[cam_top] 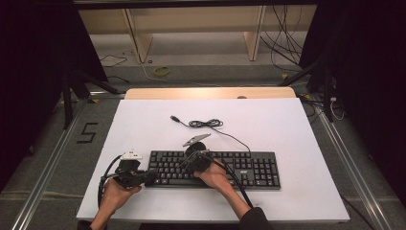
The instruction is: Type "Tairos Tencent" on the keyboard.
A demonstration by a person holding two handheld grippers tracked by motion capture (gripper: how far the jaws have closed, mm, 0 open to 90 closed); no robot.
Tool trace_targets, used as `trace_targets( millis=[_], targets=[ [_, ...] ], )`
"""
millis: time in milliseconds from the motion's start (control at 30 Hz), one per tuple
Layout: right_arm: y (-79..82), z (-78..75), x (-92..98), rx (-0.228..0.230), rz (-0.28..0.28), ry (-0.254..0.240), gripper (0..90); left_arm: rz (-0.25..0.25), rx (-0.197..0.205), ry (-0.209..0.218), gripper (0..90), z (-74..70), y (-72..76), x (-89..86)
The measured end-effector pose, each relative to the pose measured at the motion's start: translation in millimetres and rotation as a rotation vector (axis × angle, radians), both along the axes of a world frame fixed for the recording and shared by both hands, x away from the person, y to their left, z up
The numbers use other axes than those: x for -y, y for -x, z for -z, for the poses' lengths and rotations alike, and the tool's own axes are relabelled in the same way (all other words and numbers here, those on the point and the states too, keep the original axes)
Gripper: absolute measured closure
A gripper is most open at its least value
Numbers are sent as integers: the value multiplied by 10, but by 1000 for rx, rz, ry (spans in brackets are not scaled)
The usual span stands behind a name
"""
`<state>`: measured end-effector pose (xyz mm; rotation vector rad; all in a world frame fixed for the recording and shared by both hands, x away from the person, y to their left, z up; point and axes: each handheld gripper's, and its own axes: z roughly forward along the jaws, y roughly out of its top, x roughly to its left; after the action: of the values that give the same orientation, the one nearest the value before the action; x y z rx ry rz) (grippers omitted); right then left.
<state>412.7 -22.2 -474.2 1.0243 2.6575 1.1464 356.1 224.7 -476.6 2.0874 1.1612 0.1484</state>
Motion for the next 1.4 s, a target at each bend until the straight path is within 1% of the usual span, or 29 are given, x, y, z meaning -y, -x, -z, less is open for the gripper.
trace_targets(
  millis=[67, 133, 167, 200, 267, 367, 467, 533, 567, 600, 633, 700, 800, 1000, 1067, 1133, 1233, 1300, 1400],
  targets=[
    [-2, 5, -1, 1, -2, 2, 900, 3, -5, -16, 891, 13, -7, -2],
    [-6, 27, -7, 0, -7, 15, 900, -3, -10, -4, 891, 19, -17, -9],
    [-3, 30, -8, -7, 0, 10, 900, -3, -12, -1, 892, 20, -19, -12],
    [-4, 32, -11, 1, -3, 12, 900, -4, -12, 1, 892, 22, -18, -15],
    [8, 23, -24, 5, -1, 24, 900, -3, -13, 3, 892, 23, -19, -18],
    [9, 21, -24, -1, 5, 22, 900, -4, -11, -2, 891, 19, -14, -12],
    [6, 11, -7, -6, 11, 8, 900, -6, -9, 14, 889, 12, -15, -23],
    [18, -26, 18, -5, 20, -13, 900, -12, -4, 30, 878, -4, -14, -29],
    [23, -40, 27, 3, 23, -21, 900, -13, 2, 36, 866, -13, -14, -29],
    [29, -58, 38, 13, 28, -31, 890, -11, 5, 54, 852, -24, -8, -26],
    [36, -75, 47, 19, 31, -43, 882, -5, 9, 62, 840, -33, -2, -17],
    [49, -90, 53, 23, 28, -48, 867, 2, 20, 59, 831, -53, 9, 9],
    [52, -99, 78, 16, 31, -60, 839, 5, 35, 71, 782, -78, 21, 33],
    [73, -116, 127, 16, 27, -82, 776, 3, 48, 90, 645, -84, 14, 44],
    [75, -127, 143, 18, 28, -87, 748, 10, 51, 97, 609, -90, 11, 45],
    [80, -145, 163, 15, 27, -100, 713, 0, 60, 109, 558, -93, 10, 54],
    [94, -171, 191, 21, 23, -113, 654, -18, 98, 127, 493, -98, 11, 52],
    [100, -178, 207, 22, 30, -118, 610, -23, 104, 143, 470, -102, 7, 51],
    [104, -179, 228, 19, 34, -127, 581, -29, 111, 142, 428, -97, -1, 59]
  ],
)
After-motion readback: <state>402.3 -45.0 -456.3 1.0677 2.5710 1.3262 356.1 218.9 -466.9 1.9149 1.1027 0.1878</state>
